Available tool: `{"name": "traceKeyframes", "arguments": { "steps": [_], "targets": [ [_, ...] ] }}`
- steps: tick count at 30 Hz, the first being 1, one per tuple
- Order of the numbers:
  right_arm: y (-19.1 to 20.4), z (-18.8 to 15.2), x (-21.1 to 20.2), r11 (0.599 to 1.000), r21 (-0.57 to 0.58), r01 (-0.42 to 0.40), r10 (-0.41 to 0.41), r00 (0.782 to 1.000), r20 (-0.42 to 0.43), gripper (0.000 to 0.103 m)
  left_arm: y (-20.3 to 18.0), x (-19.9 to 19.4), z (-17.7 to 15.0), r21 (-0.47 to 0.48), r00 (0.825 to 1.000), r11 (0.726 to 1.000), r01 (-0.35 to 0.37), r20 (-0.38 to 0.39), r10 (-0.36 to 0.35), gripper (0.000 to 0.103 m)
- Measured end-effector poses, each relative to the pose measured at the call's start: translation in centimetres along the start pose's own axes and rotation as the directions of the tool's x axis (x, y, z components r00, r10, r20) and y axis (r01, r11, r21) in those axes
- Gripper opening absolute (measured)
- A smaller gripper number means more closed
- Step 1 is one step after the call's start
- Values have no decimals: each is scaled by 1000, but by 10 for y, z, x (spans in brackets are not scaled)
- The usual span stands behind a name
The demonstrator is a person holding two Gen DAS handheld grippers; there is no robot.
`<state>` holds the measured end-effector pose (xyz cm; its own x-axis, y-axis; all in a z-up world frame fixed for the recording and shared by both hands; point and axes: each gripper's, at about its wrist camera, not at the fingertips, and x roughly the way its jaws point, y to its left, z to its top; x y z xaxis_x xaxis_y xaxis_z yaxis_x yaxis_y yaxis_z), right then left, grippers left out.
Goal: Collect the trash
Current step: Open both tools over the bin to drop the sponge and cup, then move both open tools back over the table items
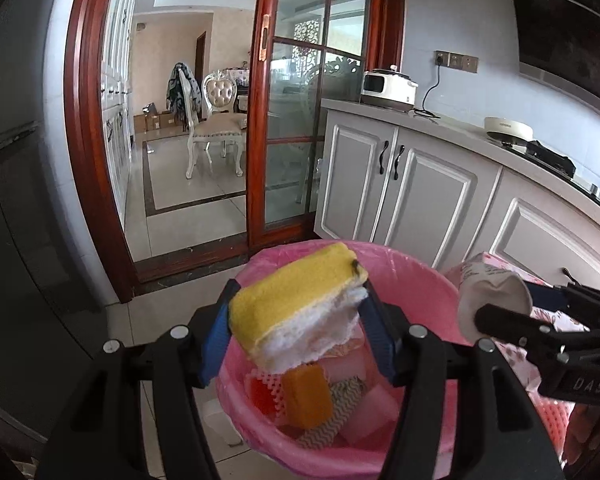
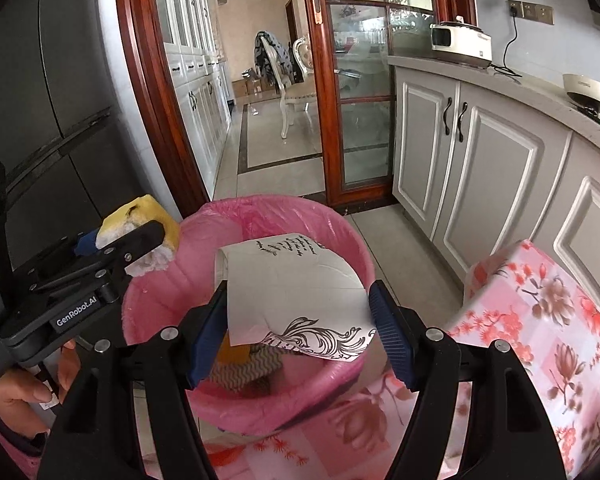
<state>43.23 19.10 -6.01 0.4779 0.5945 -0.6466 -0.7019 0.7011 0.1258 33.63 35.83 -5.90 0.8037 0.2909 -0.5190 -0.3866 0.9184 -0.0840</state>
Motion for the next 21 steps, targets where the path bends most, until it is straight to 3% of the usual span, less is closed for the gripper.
{"name": "traceKeyframes", "arguments": {
  "steps": [6, 14, 21],
  "targets": [
    [7, -6, 10, 999, -41, 6, -6, 1000, -1, 74, 6, 13, 0, -36, 1000, 999, 9, -6, -10, 71],
    [-5, -19, -15, 1000, -11, 7, -7, 1000, 27, 75, 10, -4, -3, -42, 1000, 999, -19, 24, 20, 73],
    [-13, -39, -57, 999, 18, 47, -48, 997, 53, 78, 2, -43, -20, -69, 996, 996, -59, 56, 63, 96]
  ]
}}
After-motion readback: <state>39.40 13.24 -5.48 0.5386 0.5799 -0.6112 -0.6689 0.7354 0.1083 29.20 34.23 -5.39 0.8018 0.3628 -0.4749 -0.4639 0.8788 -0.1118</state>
